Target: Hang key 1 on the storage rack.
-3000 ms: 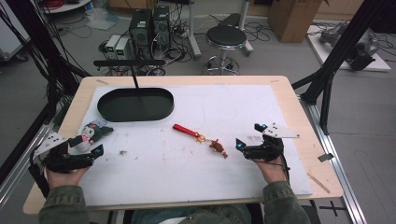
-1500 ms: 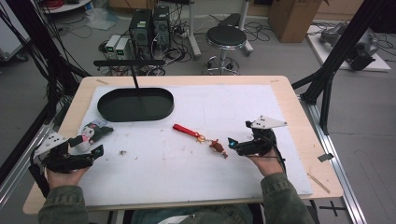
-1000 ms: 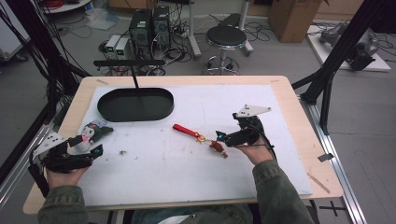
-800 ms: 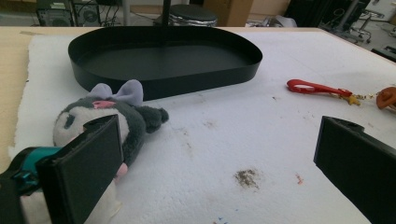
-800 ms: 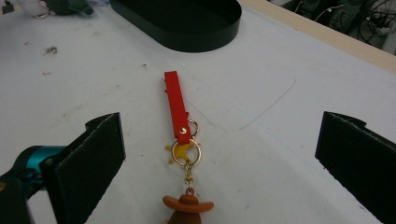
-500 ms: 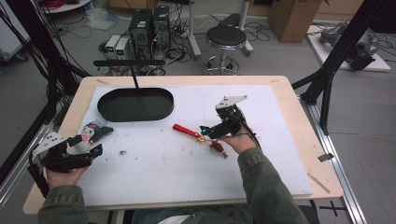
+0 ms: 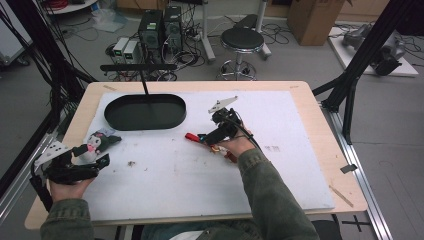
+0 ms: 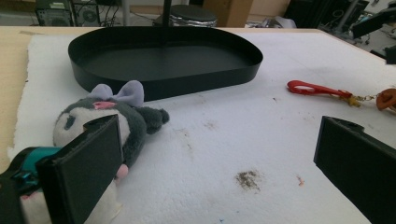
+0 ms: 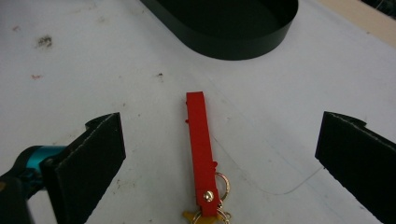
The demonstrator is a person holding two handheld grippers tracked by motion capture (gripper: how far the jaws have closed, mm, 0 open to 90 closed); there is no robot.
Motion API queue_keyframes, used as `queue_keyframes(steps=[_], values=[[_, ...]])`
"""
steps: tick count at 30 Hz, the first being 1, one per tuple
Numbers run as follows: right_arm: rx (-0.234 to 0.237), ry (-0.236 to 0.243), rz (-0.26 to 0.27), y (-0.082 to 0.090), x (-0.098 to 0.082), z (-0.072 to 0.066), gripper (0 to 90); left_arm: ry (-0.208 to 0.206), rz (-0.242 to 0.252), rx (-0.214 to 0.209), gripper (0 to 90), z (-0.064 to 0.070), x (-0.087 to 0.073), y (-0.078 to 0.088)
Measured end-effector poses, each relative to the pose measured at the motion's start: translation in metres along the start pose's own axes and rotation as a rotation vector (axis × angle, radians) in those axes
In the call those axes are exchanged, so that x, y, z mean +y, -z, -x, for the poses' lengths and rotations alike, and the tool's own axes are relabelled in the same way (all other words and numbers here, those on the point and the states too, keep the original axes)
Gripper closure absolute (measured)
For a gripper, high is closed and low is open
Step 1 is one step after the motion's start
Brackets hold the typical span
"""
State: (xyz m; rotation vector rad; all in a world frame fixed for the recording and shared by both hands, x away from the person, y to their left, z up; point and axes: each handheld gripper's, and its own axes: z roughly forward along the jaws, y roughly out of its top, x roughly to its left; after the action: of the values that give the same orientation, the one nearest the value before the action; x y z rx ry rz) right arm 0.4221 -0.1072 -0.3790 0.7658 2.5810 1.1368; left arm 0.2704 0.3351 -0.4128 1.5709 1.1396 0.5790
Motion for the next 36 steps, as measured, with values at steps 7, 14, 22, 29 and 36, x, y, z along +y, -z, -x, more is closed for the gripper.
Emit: queue_keyframes(steps=[7,14,22,29,36], values=[[0.012,0.073,-0.119,-0.030,0.007,-0.005,0.5,0.003,-0.001,-0.005,1.7,0.000,0.000,0.000],[0.011,0.151,-0.260,-0.051,0.001,-0.012,0.5,0.017,0.007,-0.017,1.7,-0.001,0.000,-0.001],[0.012,0.133,-0.305,-0.056,0.000,-0.008,26.6,0.016,0.005,-0.019,1.7,-0.001,0.000,-0.001],[-0.015,0.123,-0.332,-0.057,0.000,-0.009,41.4,0.033,0.034,-0.025,1.7,-0.001,0.001,0.001],[-0.034,0.134,-0.357,-0.060,0.000,-0.010,66.0,0.029,0.024,-0.026,1.7,-0.001,0.001,0.000]])
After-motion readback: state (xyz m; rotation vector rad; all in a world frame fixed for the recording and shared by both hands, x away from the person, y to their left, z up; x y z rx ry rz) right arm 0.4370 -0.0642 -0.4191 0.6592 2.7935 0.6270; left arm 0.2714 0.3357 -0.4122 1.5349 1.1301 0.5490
